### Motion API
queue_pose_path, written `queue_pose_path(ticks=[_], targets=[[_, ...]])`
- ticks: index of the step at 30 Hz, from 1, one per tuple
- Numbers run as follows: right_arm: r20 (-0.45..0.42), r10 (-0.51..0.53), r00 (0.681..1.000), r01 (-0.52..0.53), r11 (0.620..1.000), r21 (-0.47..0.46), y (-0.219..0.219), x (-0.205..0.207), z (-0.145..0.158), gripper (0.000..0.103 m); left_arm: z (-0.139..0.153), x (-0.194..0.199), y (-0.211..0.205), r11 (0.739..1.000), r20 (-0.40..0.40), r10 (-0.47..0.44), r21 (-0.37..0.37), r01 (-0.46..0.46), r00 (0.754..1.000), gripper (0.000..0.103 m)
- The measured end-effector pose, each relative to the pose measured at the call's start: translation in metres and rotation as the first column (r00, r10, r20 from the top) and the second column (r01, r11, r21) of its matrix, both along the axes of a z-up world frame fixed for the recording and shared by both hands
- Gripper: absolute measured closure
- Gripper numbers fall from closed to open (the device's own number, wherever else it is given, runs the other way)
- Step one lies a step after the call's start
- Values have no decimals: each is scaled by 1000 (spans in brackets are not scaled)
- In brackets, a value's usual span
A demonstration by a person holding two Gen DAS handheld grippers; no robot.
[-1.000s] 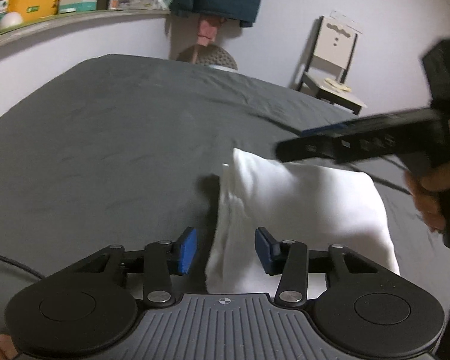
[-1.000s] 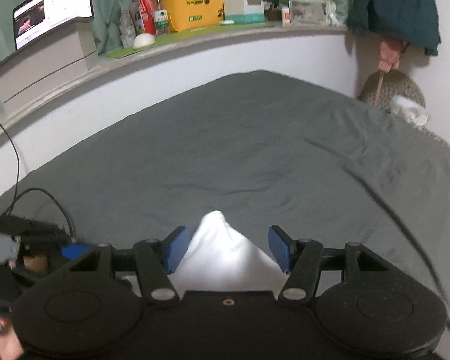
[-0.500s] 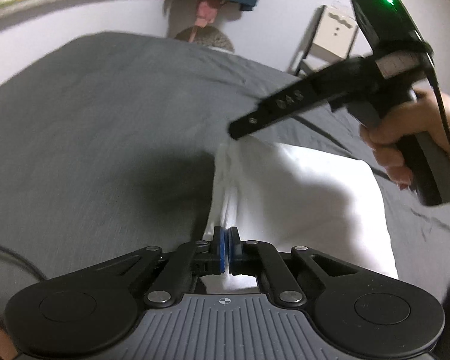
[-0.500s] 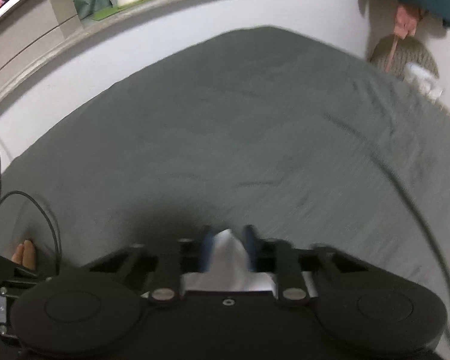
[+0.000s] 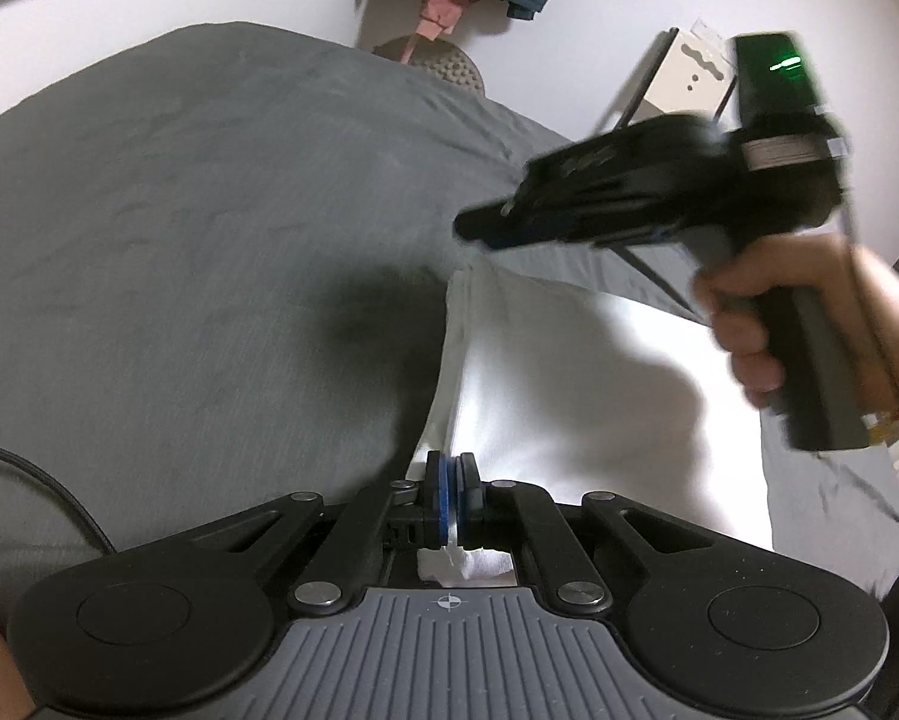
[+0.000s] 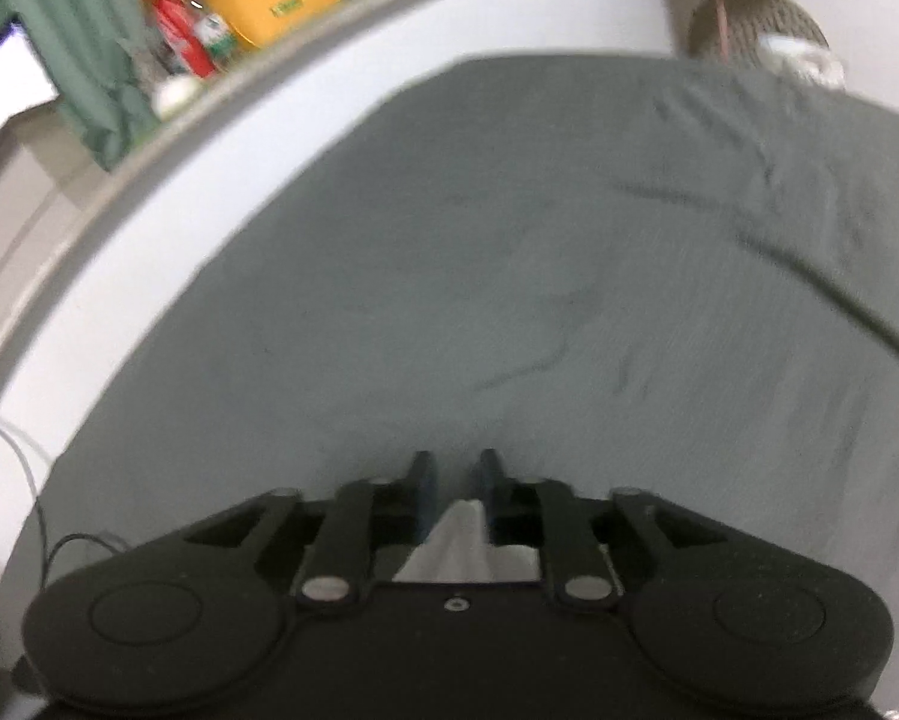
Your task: Fold clothes
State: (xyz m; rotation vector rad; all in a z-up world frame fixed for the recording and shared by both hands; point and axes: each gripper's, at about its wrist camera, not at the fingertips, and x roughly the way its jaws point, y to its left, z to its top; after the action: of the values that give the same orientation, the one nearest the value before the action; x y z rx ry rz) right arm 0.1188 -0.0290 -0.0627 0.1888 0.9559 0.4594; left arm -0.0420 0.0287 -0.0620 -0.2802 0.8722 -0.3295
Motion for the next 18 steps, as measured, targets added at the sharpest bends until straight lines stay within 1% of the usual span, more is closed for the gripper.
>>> queue_pose_path(ticks=[2, 4, 7, 8, 9, 11, 14, 16, 18], targets=[[31, 35, 999, -34, 998, -51, -1, -12, 12, 80, -2, -3, 0, 1000, -1, -1, 6, 1, 1000, 101], [37, 78, 996, -72, 988, -140, 3, -20, 15, 80, -2, -3, -1, 1000, -2, 0, 12, 0, 1000, 101], [33, 131, 991, -116, 953, -281, 17, -27, 4, 80, -4, 4, -4, 1000, -10, 2, 21, -1, 1000, 101], [31, 140, 990, -123, 941, -316, 21, -29, 0, 80, -5, 5, -5, 1000, -14, 2, 24, -2, 1000, 101], [32, 132, 991, -114, 939, -325, 26, -28, -6, 80, -6, 7, -7, 1000, -19, 3, 26, -2, 1000, 101], [31, 104, 994, -89, 941, -325, 33, -20, -16, 80, -7, 10, -6, 1000, -21, 7, 23, -7, 1000, 101], [19, 60, 998, -52, 958, -282, 33, -8, -23, 80, -7, 9, -4, 1000, -28, 16, 17, -15, 999, 101], [50, 40, 998, -28, 975, -220, 24, -6, -13, 80, -8, 6, -4, 1000, -30, 16, 4, -16, 999, 100], [94, 20, 995, -6, 989, -147, 12, -8, 3, 80, -6, 4, -6, 1000, -19, 5, 15, -5, 1000, 100]])
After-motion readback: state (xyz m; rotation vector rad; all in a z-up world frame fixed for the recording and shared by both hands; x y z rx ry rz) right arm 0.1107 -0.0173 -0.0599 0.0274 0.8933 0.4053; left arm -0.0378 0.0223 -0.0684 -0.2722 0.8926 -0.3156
